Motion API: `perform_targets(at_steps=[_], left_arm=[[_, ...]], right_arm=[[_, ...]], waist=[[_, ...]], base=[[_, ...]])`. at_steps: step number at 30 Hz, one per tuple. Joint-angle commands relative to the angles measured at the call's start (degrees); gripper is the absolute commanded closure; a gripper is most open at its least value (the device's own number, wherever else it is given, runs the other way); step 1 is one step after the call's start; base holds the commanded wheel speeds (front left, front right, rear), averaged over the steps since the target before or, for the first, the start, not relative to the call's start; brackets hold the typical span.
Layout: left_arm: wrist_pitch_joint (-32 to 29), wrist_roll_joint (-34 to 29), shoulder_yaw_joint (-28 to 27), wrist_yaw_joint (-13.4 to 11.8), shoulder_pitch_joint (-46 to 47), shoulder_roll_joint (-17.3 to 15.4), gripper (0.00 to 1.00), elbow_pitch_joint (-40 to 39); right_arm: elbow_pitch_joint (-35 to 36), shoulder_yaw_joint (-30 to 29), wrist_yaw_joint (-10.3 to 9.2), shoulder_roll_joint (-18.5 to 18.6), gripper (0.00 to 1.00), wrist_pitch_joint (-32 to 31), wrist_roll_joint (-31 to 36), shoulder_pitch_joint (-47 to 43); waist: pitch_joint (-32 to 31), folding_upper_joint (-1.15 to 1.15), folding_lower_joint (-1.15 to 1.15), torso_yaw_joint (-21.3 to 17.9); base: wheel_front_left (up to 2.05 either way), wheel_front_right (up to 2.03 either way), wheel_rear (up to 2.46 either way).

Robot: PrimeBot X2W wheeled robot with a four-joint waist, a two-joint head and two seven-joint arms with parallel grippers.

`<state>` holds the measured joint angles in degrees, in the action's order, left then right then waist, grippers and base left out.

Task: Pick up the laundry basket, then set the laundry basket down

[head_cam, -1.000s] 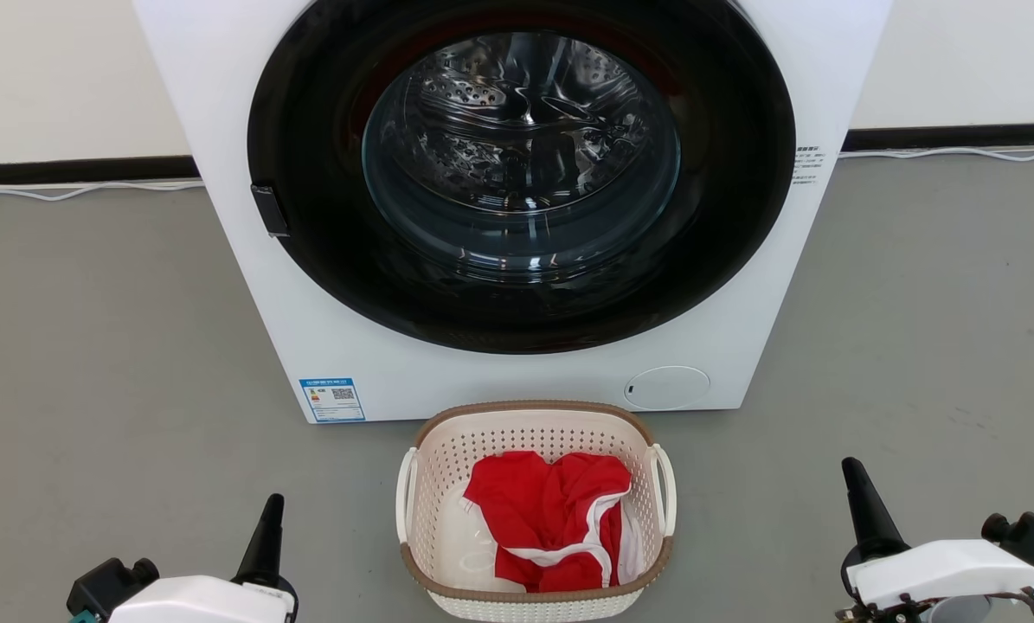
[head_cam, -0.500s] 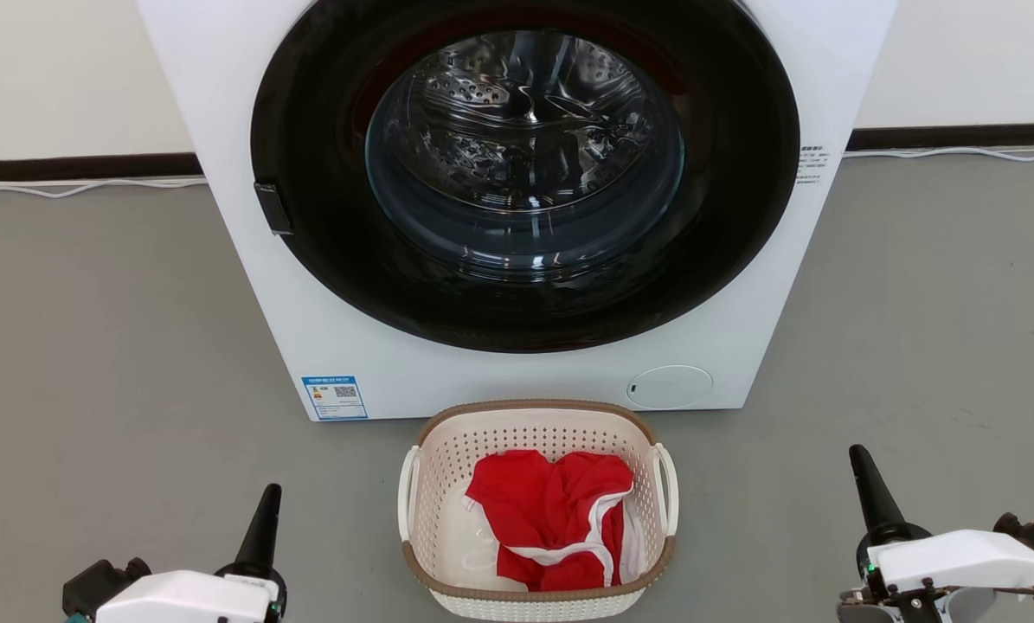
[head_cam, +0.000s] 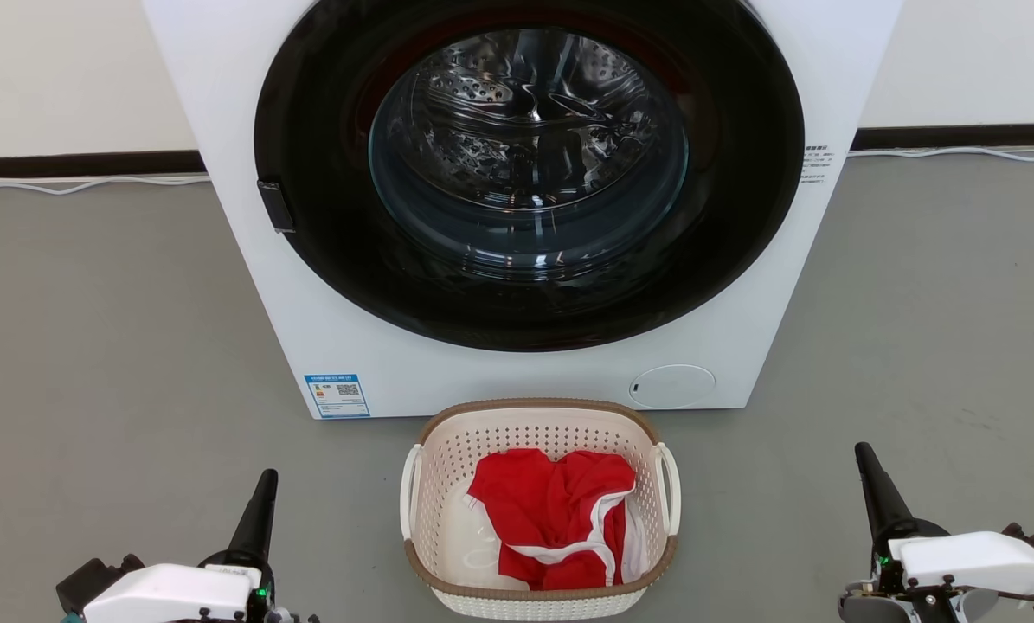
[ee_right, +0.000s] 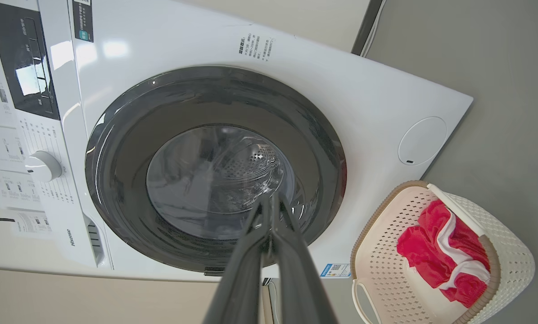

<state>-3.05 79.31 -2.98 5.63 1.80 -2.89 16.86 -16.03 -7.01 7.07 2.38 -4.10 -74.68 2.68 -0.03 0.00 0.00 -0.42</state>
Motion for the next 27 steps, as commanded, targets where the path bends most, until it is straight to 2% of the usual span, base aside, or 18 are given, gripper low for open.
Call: perform_targets(at_steps=[1,21,27], left_arm=[[-0.8,2.1,-1.9,0.8,3.4,-0.3,1.00,-1.9],[-3.4,12.6,-3.5,1.8,4.4,0.0,1.00,-2.8],[-3.5,12.8,-3.6,1.9,4.4,0.0,1.00,-2.8]], right_arm=[[1.7,0.9,0.37,0.5,1.00,-0.8,-2.9,2.9],[2.0,0.5,0.42,0.5,1.00,-2.3,-17.1,3.5],[2.0,0.5,0.42,0.5,1.00,-2.4,-17.5,3.5]], waist=[[0.0,0.00,0.00,0.0],[0.2,0.00,0.00,0.4],[0.2,0.00,0.00,0.4]], base=[[0.00,0.00,0.00],[0.00,0.00,0.00],[0.00,0.00,0.00]])
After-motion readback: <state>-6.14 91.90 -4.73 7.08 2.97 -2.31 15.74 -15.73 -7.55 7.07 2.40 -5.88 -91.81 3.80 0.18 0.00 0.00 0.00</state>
